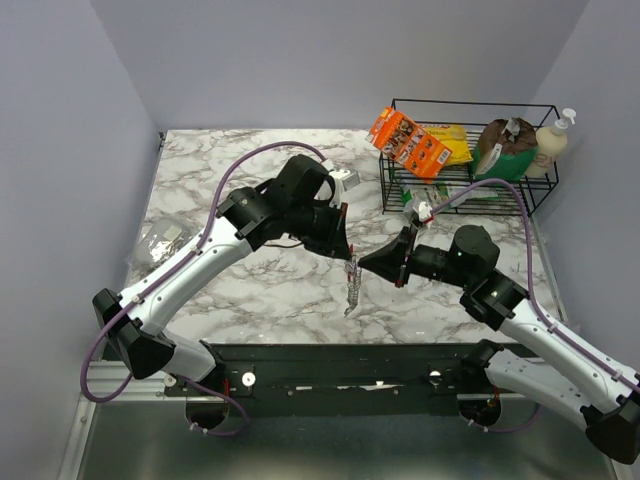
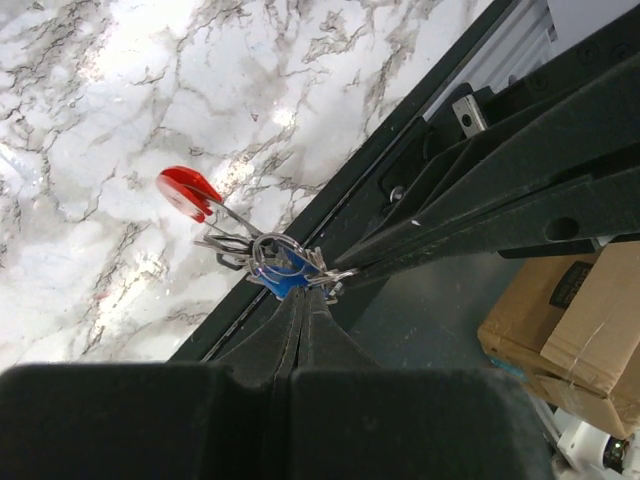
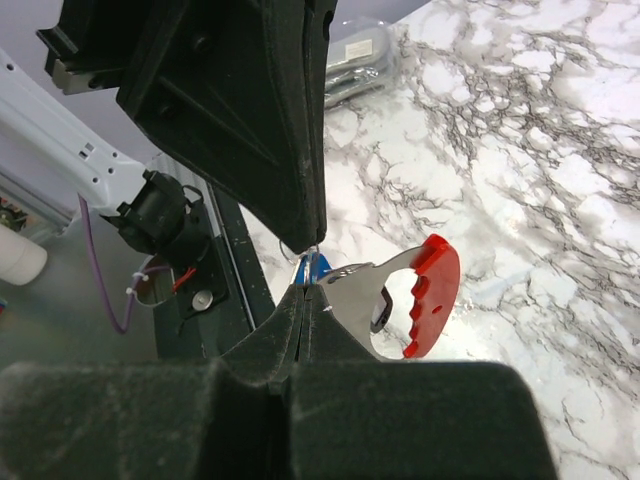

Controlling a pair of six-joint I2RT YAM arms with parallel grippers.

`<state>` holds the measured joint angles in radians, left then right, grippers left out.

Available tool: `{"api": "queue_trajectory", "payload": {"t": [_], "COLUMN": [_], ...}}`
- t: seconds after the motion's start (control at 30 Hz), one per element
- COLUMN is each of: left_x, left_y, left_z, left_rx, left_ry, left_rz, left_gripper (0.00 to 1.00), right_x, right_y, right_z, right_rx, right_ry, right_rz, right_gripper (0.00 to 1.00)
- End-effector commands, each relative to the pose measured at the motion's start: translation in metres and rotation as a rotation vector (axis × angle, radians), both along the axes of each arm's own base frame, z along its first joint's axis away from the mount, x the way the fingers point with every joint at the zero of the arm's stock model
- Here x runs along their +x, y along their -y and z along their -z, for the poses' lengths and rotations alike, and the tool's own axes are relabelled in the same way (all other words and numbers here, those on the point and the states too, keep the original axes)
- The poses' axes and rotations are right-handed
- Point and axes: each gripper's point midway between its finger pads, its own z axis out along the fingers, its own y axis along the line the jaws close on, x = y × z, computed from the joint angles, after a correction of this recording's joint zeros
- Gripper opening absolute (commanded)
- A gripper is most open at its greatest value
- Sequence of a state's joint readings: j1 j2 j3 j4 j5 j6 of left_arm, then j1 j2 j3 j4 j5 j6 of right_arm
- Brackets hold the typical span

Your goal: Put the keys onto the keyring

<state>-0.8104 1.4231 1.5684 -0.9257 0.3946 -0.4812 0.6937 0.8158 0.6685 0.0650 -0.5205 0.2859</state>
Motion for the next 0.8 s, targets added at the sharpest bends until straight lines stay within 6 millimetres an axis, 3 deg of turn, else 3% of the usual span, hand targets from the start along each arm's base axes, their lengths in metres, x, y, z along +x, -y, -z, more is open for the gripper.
{"api": "queue_trajectory", "payload": {"t": [0.0,0.27,0.57,0.77], "left_x": [0.008,0.007,0.005,-0.002], "left_y": [0.000,0.005,-0.008,-0.005], "left_z": [-0.017,-0.025,-0.012,-0.011], "left_rx": [-0.096,-0.151,-0.063,-0.087], "left_ry": [0.026,0.016,0.010,-0.017], "left_rz": [-0.042,-0.034,-0.045,-0.020], "left_gripper": [0.00,0.00,0.00,0.00], "right_x": [-0.001,-0.002,0.000,0.000], "right_y": [0.002,0.002,0.006,0.005], "right_z": [-0.006,-0.008,-0.009,-0.009], "right_rx": [0.016,0.019,0.024,0.025], "right_ry": [0.039,0.043,0.050,0.050], "right_rz": [0.003,0.002,0.025,0.022], "right_gripper": [0.00,0.00,0.00,0.00]}}
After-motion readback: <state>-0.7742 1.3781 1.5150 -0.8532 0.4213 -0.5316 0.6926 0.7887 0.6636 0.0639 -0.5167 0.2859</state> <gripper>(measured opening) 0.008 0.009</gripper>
